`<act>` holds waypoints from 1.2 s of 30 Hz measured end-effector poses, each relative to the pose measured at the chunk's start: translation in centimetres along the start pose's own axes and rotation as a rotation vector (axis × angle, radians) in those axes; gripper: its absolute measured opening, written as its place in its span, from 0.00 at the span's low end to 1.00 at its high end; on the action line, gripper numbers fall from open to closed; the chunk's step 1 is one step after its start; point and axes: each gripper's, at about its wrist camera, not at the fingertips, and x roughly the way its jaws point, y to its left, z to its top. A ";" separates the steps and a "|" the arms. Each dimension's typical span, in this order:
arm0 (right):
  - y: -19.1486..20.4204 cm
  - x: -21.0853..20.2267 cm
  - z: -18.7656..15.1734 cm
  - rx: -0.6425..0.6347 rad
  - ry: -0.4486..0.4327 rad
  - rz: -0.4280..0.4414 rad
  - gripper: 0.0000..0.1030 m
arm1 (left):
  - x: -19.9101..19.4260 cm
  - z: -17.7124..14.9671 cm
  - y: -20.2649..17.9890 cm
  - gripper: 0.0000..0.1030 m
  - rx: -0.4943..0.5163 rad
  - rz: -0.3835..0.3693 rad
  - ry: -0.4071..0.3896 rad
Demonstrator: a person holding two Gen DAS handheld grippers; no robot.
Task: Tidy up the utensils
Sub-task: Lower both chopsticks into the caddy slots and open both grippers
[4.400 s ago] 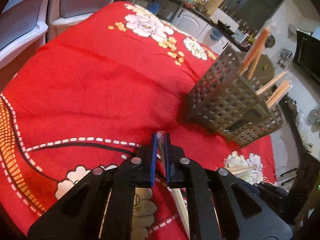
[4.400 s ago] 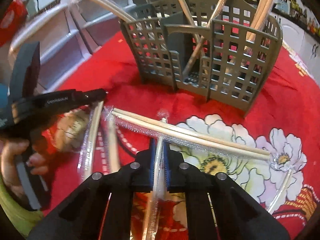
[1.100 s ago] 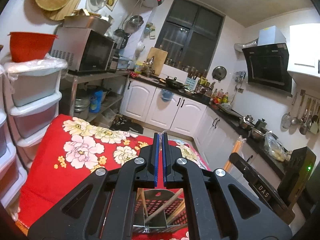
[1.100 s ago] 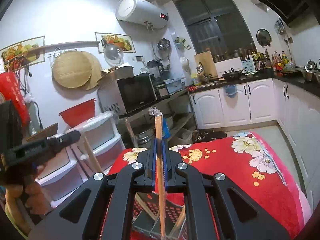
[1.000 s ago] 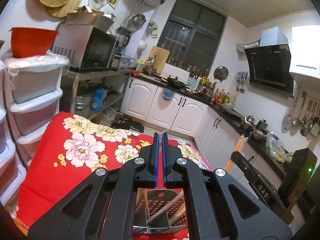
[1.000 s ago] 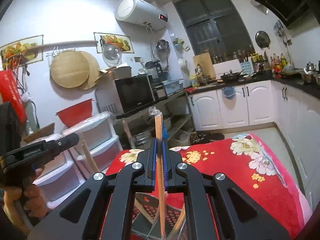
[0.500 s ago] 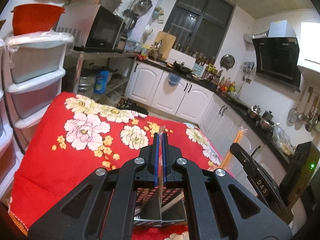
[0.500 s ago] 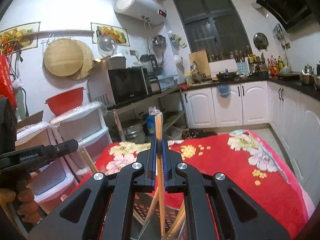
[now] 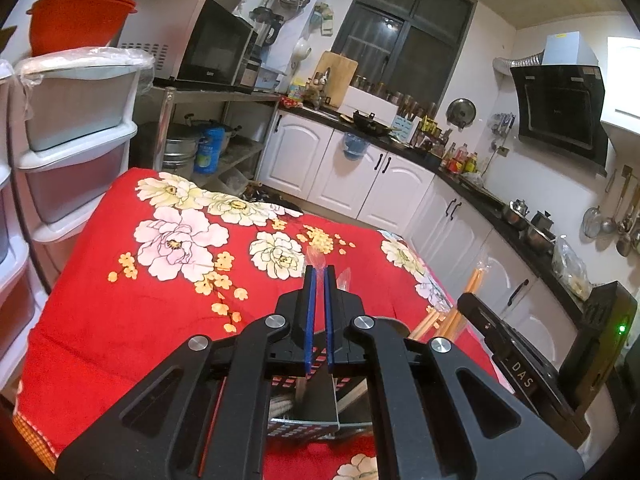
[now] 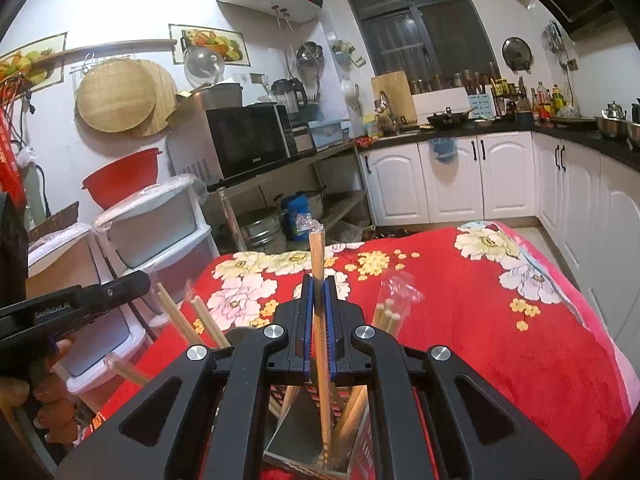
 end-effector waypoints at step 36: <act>-1.2 -4.9 -2.1 0.052 0.109 -0.001 0.33 | -4.5 -2.5 -0.7 0.51 0.022 -0.020 0.006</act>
